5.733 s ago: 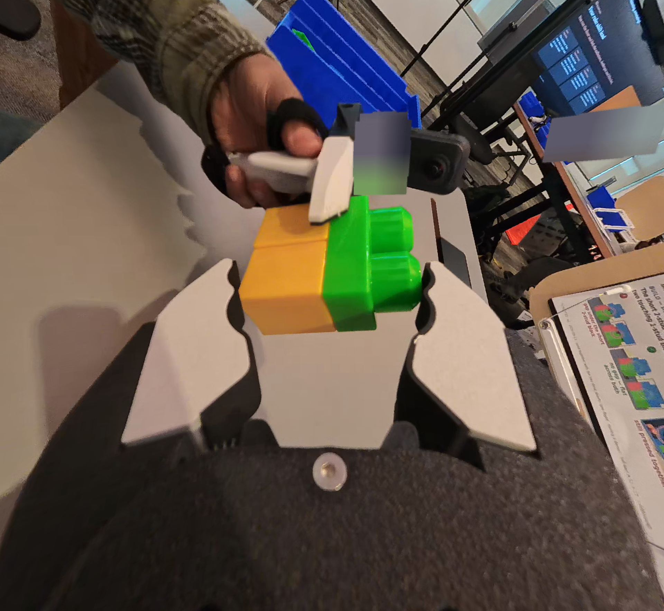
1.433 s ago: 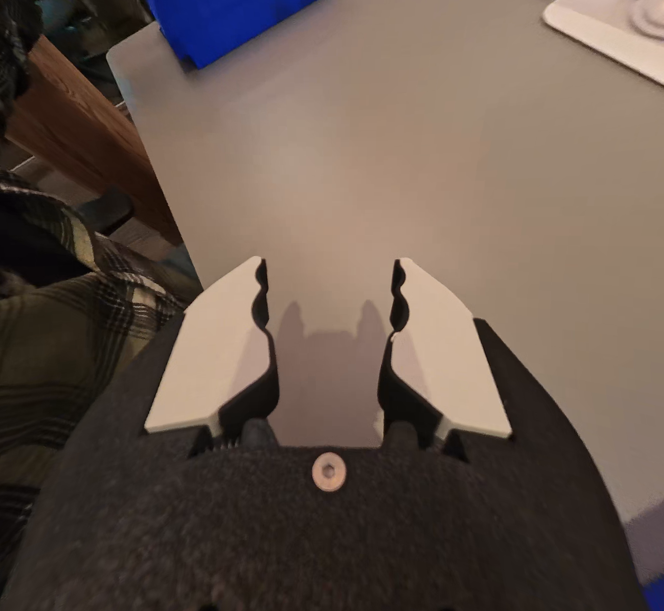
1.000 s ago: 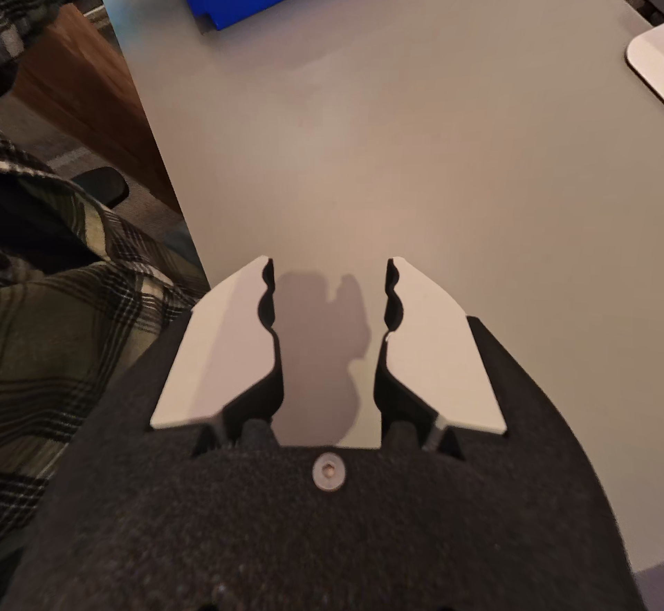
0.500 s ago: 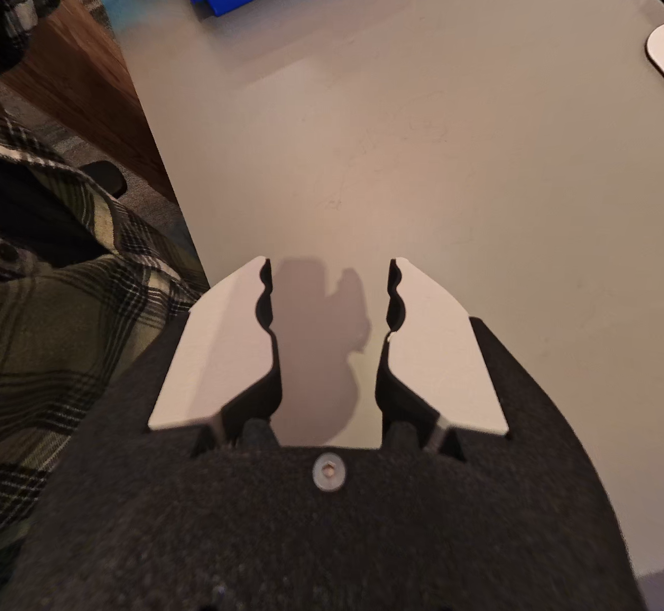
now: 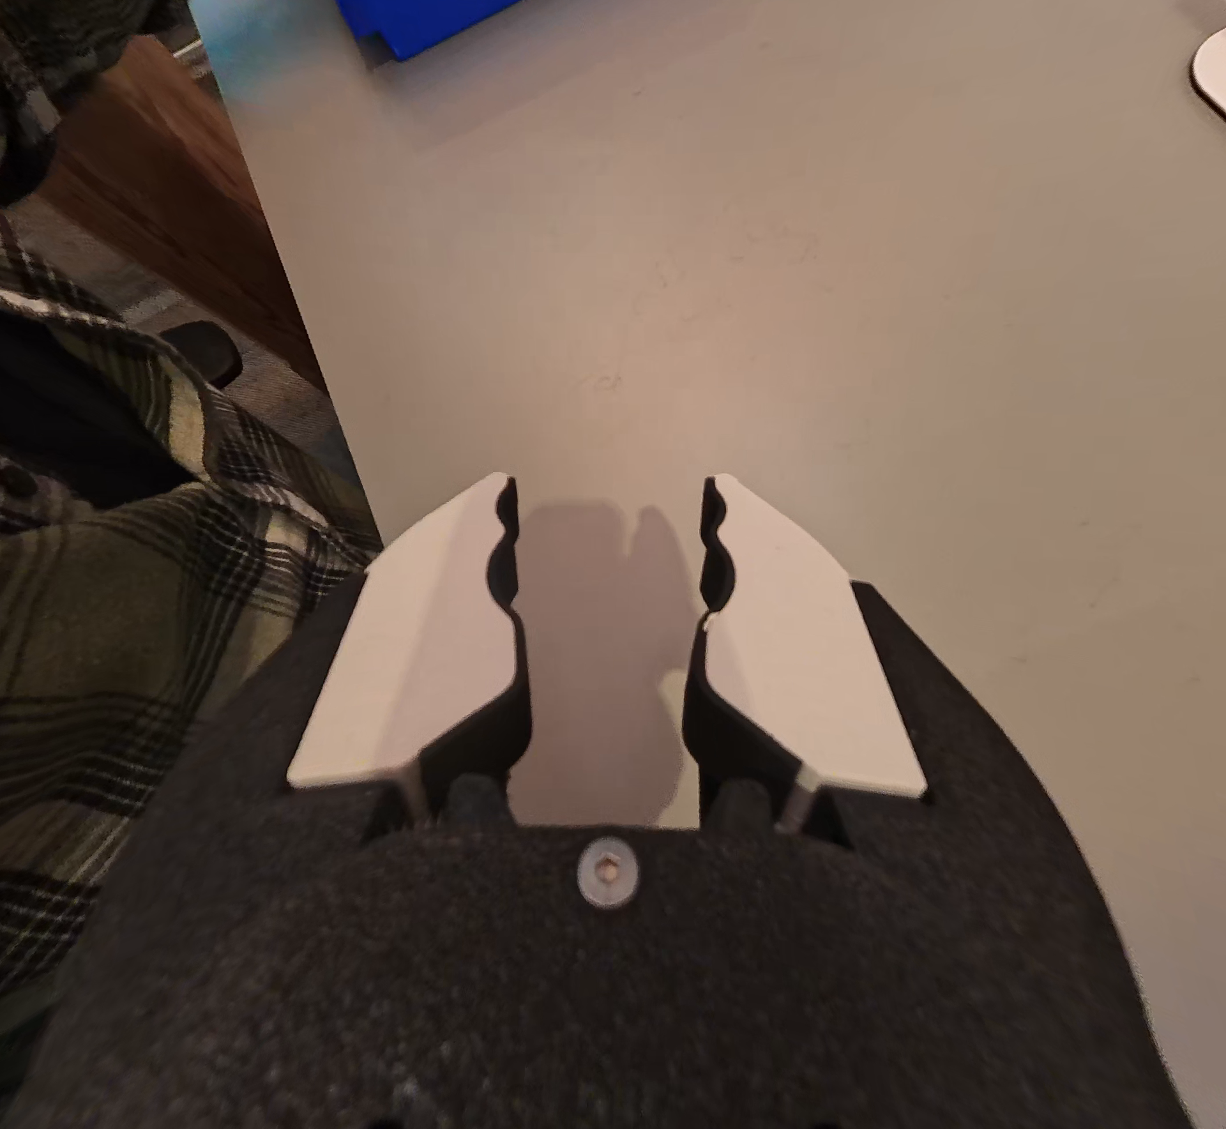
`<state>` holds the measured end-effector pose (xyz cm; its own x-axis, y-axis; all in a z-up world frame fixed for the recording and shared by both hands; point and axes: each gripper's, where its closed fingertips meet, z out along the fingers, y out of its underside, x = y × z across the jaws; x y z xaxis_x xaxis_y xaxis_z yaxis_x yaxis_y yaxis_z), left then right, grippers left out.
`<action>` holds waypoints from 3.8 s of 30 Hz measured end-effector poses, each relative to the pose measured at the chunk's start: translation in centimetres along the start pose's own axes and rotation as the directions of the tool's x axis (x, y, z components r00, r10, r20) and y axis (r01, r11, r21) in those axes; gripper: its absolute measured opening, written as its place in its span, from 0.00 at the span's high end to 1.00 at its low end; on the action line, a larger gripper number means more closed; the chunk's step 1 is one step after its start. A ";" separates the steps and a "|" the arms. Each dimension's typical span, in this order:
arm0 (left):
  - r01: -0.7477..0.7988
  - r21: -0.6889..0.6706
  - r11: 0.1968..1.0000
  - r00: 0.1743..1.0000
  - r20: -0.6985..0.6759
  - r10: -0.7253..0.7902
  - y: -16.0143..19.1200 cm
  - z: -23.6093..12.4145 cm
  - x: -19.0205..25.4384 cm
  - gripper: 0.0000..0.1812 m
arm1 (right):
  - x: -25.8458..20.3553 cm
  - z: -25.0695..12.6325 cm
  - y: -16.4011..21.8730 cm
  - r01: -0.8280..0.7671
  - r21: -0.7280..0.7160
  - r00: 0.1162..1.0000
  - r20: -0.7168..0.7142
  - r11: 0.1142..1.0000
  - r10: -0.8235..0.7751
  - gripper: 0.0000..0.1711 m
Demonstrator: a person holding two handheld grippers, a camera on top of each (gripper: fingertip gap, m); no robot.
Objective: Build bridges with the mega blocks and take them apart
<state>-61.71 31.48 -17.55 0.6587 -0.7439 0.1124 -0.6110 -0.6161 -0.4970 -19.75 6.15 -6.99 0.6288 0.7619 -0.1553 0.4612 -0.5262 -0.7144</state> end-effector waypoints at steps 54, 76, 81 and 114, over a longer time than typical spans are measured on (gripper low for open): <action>0.240 -0.356 0.903 0.850 0.526 -0.018 5.9 -4.1 -7.0 0.77 | 5.6 2.7 3.5 0.047 0.118 0.997 0.062 0.992 -0.054 0.65; 0.072 -0.503 0.861 0.979 0.201 0.036 3.6 -2.4 -2.4 0.74 | 3.9 1.2 3.5 0.094 0.134 0.994 0.047 0.987 -0.101 0.65; 0.104 -0.541 0.835 0.984 0.176 -0.009 4.1 -1.0 -2.4 0.81 | 3.5 0.3 3.4 0.106 0.144 0.993 0.027 0.984 -0.111 0.65; -0.053 0.690 0.721 0.996 -0.017 0.090 -16.5 -9.6 17.5 0.85 | 0.2 -1.3 4.3 0.129 0.172 0.990 0.029 0.977 -0.135 0.67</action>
<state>-44.35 26.13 0.84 0.5934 -0.8007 0.0819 -0.1729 -0.2262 -0.9586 -16.81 3.52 -9.22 0.5418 0.8370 -0.0771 0.4236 -0.3511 -0.8350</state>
